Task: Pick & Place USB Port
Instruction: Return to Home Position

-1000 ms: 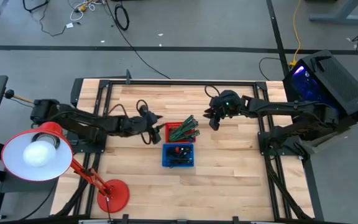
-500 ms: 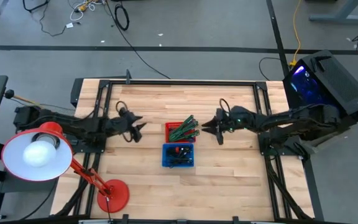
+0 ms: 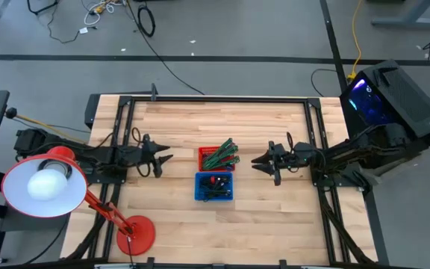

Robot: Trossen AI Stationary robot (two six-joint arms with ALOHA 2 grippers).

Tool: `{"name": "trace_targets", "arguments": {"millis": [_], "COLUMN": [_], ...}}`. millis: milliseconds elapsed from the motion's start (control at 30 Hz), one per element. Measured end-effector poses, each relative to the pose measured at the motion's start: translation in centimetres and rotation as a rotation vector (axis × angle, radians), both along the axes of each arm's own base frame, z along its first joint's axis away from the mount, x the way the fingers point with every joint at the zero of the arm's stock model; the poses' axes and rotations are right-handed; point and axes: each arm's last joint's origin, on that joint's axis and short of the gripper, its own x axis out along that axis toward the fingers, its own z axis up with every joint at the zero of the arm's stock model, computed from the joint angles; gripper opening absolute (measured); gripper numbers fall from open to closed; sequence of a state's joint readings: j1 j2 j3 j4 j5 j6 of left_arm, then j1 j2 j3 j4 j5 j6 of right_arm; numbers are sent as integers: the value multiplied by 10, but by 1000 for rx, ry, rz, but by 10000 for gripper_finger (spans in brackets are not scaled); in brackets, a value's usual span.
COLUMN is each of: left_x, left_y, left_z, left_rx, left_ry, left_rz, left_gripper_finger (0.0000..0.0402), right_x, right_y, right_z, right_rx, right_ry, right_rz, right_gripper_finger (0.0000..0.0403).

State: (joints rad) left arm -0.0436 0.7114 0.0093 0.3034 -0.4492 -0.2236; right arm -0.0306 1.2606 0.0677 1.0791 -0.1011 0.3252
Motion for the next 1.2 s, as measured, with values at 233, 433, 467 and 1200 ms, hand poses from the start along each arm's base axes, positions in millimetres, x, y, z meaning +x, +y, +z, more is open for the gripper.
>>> {"name": "trace_targets", "arguments": {"millis": [233, 433, 467, 1200], "left_x": [0, 0, 0, -23], "left_y": [0, 0, 0, 1], "left_z": [0, 0, 0, 48], "left_rx": [-1, -1, 0, -20], "left_ry": [-3, -2, -2, -470], "left_rz": [-1, -2, -1, -1], "left_gripper_finger": [188, 188, 188, 188], "right_x": [0, 0, 0, -40], "right_y": [0, 0, 0, 1], "right_z": [-3, -3, -3, 47], "right_rx": [-2, -2, -2, -9], "right_ry": [28, 25, 25, -334], "right_rz": [-10, -10, -10, -20], "right_gripper_finger": [111, 111, 111, 111]}}
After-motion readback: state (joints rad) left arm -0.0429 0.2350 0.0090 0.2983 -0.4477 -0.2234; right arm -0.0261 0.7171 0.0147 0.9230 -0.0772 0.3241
